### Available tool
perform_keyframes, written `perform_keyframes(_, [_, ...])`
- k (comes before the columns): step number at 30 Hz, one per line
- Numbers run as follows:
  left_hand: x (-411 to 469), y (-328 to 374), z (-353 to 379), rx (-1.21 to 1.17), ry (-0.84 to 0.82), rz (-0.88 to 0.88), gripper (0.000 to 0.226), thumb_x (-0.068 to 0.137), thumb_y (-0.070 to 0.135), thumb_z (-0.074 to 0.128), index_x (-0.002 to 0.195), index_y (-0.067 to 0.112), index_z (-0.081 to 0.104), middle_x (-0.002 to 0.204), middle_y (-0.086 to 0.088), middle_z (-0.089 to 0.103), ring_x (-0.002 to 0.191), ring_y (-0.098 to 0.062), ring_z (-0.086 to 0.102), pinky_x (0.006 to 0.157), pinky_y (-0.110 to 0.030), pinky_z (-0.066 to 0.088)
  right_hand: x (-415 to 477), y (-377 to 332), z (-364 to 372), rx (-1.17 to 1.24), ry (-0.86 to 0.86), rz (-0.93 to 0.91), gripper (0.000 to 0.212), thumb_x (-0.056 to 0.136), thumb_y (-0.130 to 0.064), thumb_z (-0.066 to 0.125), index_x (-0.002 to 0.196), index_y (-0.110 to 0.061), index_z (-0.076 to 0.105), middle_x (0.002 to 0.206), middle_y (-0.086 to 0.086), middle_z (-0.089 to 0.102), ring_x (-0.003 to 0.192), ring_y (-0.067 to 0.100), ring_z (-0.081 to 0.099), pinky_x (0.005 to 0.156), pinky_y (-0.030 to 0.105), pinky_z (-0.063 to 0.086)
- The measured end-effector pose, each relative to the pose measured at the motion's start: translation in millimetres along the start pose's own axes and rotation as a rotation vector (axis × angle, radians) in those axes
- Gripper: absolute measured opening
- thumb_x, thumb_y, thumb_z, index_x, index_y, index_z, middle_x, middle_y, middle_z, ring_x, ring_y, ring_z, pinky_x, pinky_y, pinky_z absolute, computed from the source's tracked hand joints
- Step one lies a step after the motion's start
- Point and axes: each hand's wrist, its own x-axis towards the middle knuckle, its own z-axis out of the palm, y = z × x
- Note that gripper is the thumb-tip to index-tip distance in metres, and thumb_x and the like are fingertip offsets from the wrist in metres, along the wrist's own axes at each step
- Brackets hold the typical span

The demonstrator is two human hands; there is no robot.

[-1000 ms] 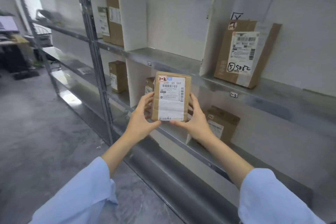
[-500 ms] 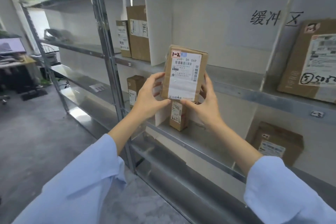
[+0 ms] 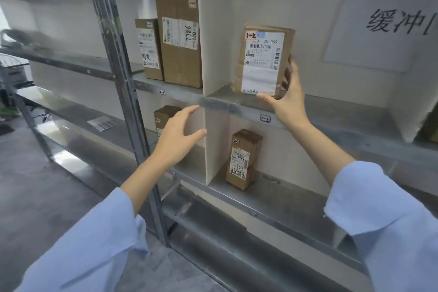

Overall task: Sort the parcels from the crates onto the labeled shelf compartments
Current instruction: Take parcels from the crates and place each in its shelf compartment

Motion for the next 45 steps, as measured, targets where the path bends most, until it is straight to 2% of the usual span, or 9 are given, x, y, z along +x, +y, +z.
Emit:
perform_keyframes(3, [22,-19,0,0.181,0.039,0.067,0.064,0.090,0.049,0.054,0.149,0.035,0.033,0.151,0.012,0.039,0.137,-0.017,0.034,0.107,-0.054,0.038,26,20,17,-0.043,-0.003,-0.003,0.103,0.074,0.001,0.078,0.156,-0.022,0.020,0.129,-0.030,0.047,0.113,-0.016,0.051,0.099,0.018,0.047])
perform_keyframes(7, [58,-33,4,0.343,0.061,0.141,0.063,0.095,0.044,0.053,0.152,0.032,0.029,0.155,0.009,0.034,0.140,-0.018,0.031,0.112,-0.047,0.026,49,44,33,-0.094,-0.033,0.009,0.104,0.074,-0.007,0.082,0.155,-0.025,0.020,0.122,-0.033,0.045,0.105,-0.024,0.047,0.091,0.007,0.041])
perform_keyframes(12, [84,-49,22,0.371,0.040,0.191,0.064,0.095,0.044,0.053,0.153,0.032,0.028,0.156,0.008,0.033,0.141,-0.016,0.029,0.113,-0.043,0.022,64,52,47,-0.188,-0.054,-0.033,0.108,0.071,-0.014,0.084,0.155,-0.025,0.016,0.133,-0.009,0.046,0.108,-0.004,0.048,0.085,0.001,0.036])
perform_keyframes(18, [94,-71,28,0.359,0.003,0.235,0.065,0.095,0.046,0.053,0.153,0.033,0.026,0.156,0.010,0.033,0.141,-0.015,0.029,0.111,-0.041,0.023,71,56,52,-0.338,-0.022,0.045,0.123,0.067,-0.012,0.088,0.157,-0.023,0.005,0.146,0.007,0.034,0.115,0.004,0.035,0.089,0.012,0.032])
perform_keyframes(23, [96,-82,17,0.344,-0.038,0.256,0.067,0.094,0.046,0.054,0.153,0.031,0.027,0.156,0.008,0.033,0.141,-0.016,0.028,0.111,-0.041,0.024,68,55,54,-0.432,0.028,0.113,0.126,0.062,-0.014,0.091,0.156,-0.024,0.009,0.145,0.008,0.040,0.124,0.020,0.047,0.096,0.030,0.041])
perform_keyframes(26, [89,-86,8,0.318,-0.063,0.273,0.067,0.094,0.045,0.055,0.153,0.029,0.028,0.157,0.007,0.032,0.142,-0.017,0.028,0.111,-0.041,0.024,58,46,54,-0.446,0.061,0.164,0.121,0.067,-0.017,0.088,0.157,-0.026,0.006,0.147,0.008,0.039,0.125,0.021,0.047,0.100,0.038,0.046])
perform_keyframes(29, [79,-88,-1,0.307,-0.095,0.295,0.067,0.094,0.046,0.053,0.153,0.029,0.027,0.157,0.007,0.031,0.142,-0.017,0.027,0.112,-0.041,0.024,39,28,53,-0.418,0.160,0.227,0.104,0.081,-0.018,0.077,0.157,-0.027,0.006,0.147,0.012,0.039,0.129,0.023,0.043,0.103,0.034,0.039])
perform_keyframes(36, [50,-59,7,0.227,-0.207,0.406,0.061,0.098,0.045,0.049,0.153,0.029,0.029,0.157,0.007,0.032,0.142,-0.019,0.027,0.111,-0.045,0.023,-50,-17,24,-0.800,0.190,0.197,0.058,0.094,-0.034,0.058,0.147,-0.024,0.037,0.145,0.008,0.043,0.130,0.030,0.042,0.102,0.043,0.041])
perform_keyframes(45, [-9,50,88,0.216,-0.401,0.691,0.074,0.087,0.064,0.020,0.153,0.031,0.029,0.156,0.006,0.034,0.136,-0.023,0.032,0.107,-0.041,0.026,-182,-77,-79,-1.178,0.063,0.496,0.064,0.100,-0.053,0.041,0.157,-0.032,0.020,0.164,0.000,0.017,0.146,0.027,0.023,0.112,0.046,0.033])
